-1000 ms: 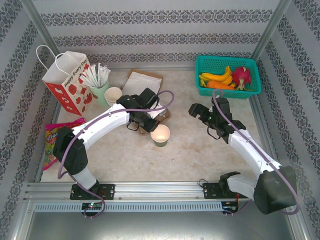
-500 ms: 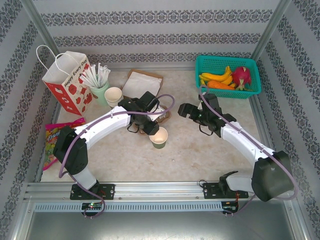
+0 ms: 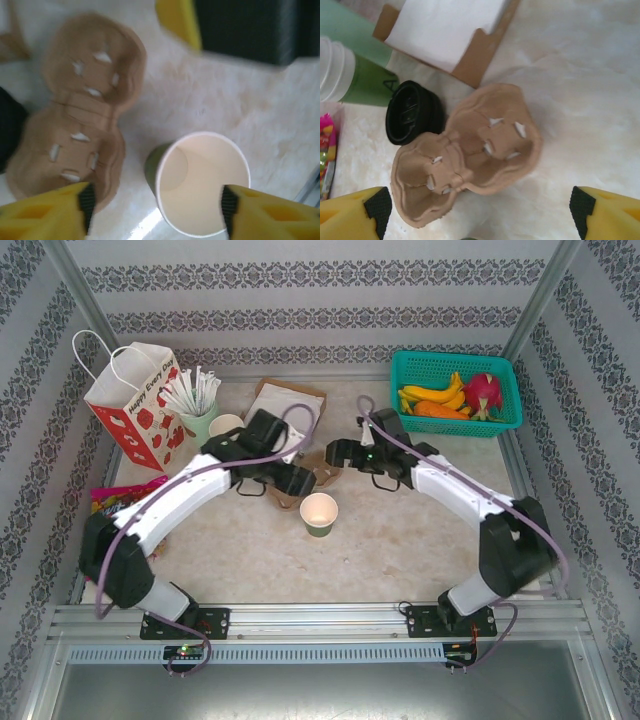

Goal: Pack the takeout coffee

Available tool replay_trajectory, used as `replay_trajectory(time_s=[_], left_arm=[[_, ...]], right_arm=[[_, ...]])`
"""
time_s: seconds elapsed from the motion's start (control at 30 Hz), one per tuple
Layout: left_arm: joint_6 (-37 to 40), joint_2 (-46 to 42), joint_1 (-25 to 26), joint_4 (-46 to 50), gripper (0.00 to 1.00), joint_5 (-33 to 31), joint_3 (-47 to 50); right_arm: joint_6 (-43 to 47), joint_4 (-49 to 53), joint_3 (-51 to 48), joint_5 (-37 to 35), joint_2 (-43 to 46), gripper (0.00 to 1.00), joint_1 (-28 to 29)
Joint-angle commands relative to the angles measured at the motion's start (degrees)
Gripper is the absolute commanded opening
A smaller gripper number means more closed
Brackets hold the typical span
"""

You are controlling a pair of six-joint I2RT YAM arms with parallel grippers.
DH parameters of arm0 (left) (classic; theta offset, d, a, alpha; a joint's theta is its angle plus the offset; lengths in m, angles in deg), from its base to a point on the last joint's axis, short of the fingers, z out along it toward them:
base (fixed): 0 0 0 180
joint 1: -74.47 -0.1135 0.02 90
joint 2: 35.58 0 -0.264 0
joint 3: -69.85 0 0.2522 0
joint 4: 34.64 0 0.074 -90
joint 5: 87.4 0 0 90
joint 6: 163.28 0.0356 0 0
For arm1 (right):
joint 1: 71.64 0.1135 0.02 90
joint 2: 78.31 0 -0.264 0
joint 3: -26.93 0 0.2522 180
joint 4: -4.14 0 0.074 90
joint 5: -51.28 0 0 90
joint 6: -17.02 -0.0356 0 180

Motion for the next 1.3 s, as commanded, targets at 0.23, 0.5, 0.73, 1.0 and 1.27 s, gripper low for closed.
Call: replay_trajectory(time_s=[0.23, 0.5, 0.73, 1.0, 1.27], left_arm=[[-39.2, -11.5, -6.8, -2.0, 1.00, -40.3, 10.5], [-52.9, -11.8, -9.9, -2.8, 1.00, -39.3, 18.8], [-50.7, -11.3, -10.8, -7.3, 1.00, -33.6, 21.8], [-49.4, -10.4, -11.6, -7.9, 1.00, -32.2, 22.1], [-49.4, -9.8, -11.8, -7.9, 1.00, -31.6, 22.4]], right_arm=[[2.8, 11.0, 24.6, 2.4, -20.8, 0.71, 7.1], [0.4, 19.6, 42.1, -5.2, -35.1, 0.53, 10.9], [1.2, 26.1, 50.5, -10.5, -41.3, 0.51, 12.2], [2.0, 26.5, 52.6, -9.0, -43.6, 0.45, 12.7], [2.6, 26.6, 54.5, -8.0, -45.3, 0.37, 13.0]])
